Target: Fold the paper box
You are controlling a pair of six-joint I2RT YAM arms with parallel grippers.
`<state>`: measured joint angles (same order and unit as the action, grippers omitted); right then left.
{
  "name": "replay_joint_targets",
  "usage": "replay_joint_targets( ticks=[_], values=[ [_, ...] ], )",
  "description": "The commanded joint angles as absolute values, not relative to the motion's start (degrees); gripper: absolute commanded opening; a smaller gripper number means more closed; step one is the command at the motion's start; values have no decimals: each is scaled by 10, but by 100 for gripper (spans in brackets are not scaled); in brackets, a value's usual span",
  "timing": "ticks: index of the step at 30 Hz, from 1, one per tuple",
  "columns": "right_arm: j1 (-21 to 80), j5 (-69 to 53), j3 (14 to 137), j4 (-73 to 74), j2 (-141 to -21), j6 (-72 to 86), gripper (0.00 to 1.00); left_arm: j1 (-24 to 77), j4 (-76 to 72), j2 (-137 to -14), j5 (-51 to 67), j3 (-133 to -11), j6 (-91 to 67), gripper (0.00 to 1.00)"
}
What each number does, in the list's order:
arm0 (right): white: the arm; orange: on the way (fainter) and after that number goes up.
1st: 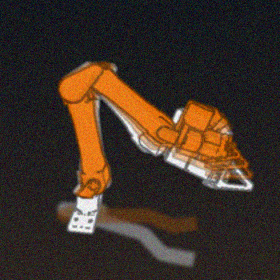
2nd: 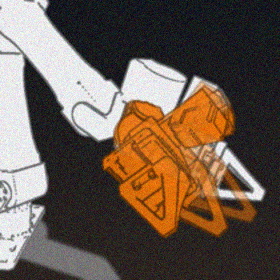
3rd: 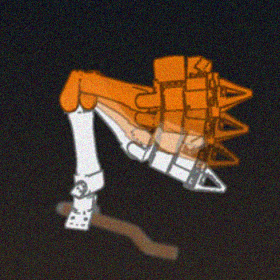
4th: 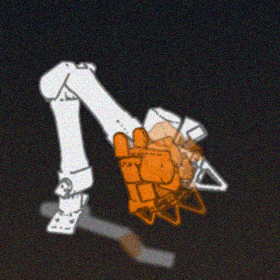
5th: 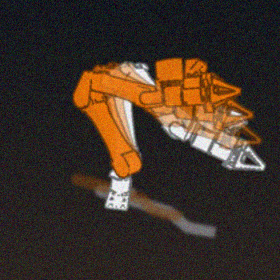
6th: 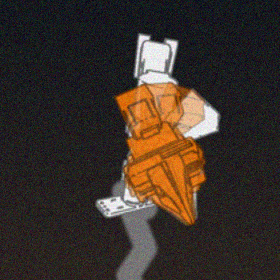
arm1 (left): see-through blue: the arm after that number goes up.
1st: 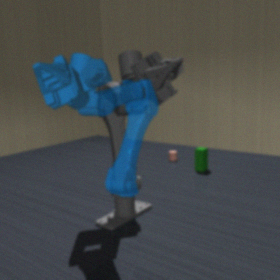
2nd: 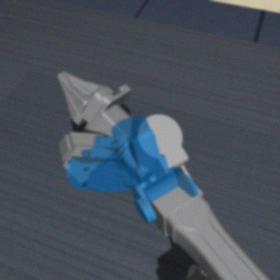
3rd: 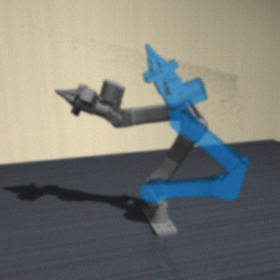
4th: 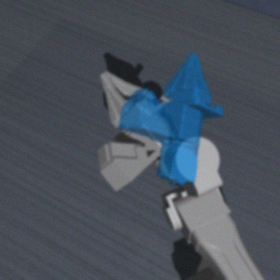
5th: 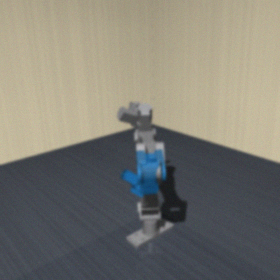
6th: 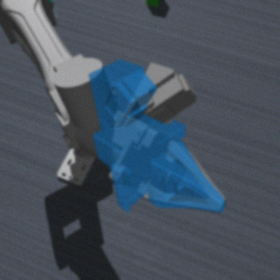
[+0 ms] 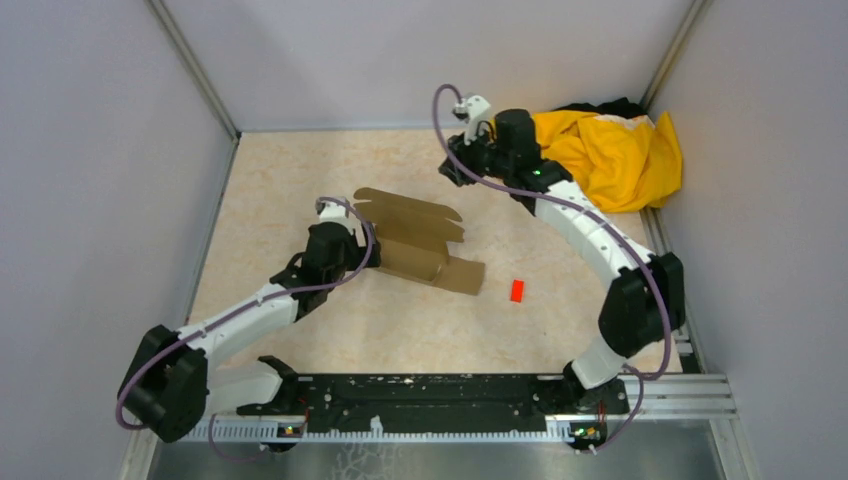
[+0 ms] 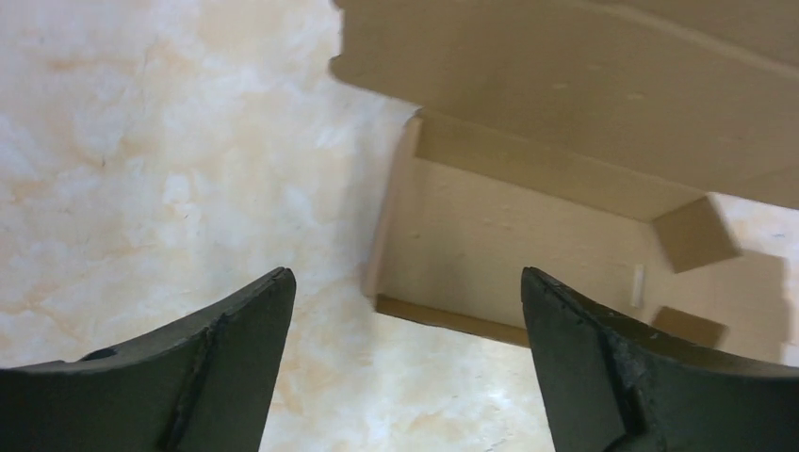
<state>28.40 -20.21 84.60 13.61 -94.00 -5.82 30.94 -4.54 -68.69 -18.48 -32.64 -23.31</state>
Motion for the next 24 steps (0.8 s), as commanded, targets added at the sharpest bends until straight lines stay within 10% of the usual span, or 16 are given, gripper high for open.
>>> replay_joint_targets(
  ticks=[1, 24],
  values=[
    [249, -245, 757, 81, -845, 88, 39, 337, -97, -654, -264, -323, -189, 98],
    [186, -216, 520, 128, -745, 255, 46, 338, -141, -754, -239, -331, -110, 87]
  ],
)
